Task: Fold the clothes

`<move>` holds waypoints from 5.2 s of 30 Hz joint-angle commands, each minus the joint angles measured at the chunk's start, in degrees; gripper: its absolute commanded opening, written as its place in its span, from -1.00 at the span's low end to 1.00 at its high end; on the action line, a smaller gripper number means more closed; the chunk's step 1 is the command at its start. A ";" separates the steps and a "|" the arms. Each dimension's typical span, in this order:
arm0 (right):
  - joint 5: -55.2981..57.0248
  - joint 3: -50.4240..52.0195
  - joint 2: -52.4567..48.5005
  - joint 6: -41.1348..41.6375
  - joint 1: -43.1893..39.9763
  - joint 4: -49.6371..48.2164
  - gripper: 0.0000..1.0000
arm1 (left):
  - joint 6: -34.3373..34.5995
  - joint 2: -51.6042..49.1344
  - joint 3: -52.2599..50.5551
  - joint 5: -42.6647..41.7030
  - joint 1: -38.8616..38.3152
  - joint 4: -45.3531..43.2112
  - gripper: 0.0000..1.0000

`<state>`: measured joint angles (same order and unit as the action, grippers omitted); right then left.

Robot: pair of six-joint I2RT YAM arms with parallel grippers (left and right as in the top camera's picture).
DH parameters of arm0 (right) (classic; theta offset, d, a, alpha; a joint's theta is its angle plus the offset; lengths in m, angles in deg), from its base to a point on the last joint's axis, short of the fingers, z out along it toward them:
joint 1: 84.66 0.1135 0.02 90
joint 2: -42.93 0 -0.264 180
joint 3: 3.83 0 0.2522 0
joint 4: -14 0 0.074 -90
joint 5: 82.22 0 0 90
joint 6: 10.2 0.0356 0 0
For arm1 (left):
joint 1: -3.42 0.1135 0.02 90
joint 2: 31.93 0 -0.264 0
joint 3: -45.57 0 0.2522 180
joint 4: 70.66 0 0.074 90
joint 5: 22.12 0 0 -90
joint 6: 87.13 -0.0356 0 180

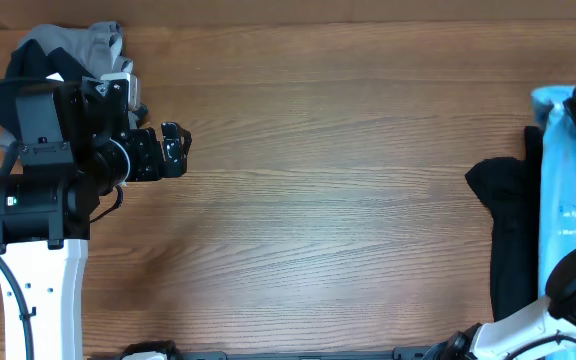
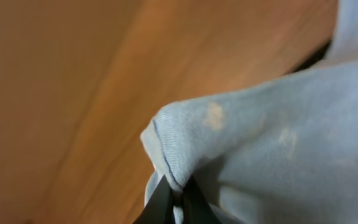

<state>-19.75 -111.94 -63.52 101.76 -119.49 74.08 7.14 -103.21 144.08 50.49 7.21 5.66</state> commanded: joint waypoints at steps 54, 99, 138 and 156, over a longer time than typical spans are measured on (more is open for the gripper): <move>18.56 -14.53 28.98 0.55 42.93 21.97 0.53 | 1.97 -52.63 20.00 5.81 -18.34 8.22 0.92; 28.57 -14.47 28.98 0.59 42.93 26.62 0.52 | 10.88 -56.59 26.12 33.81 0.61 21.40 -0.92; 28.74 -14.43 25.38 2.34 41.72 35.36 0.61 | -9.03 -64.50 26.03 11.91 -13.51 -18.58 -0.35; 27.87 -13.44 23.43 3.85 41.72 37.90 0.63 | 0.79 -70.40 27.67 30.67 -2.14 -14.78 -0.92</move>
<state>8.18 -125.49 -39.11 105.28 -77.50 111.92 3.49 -170.01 171.51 75.67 -1.99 -11.15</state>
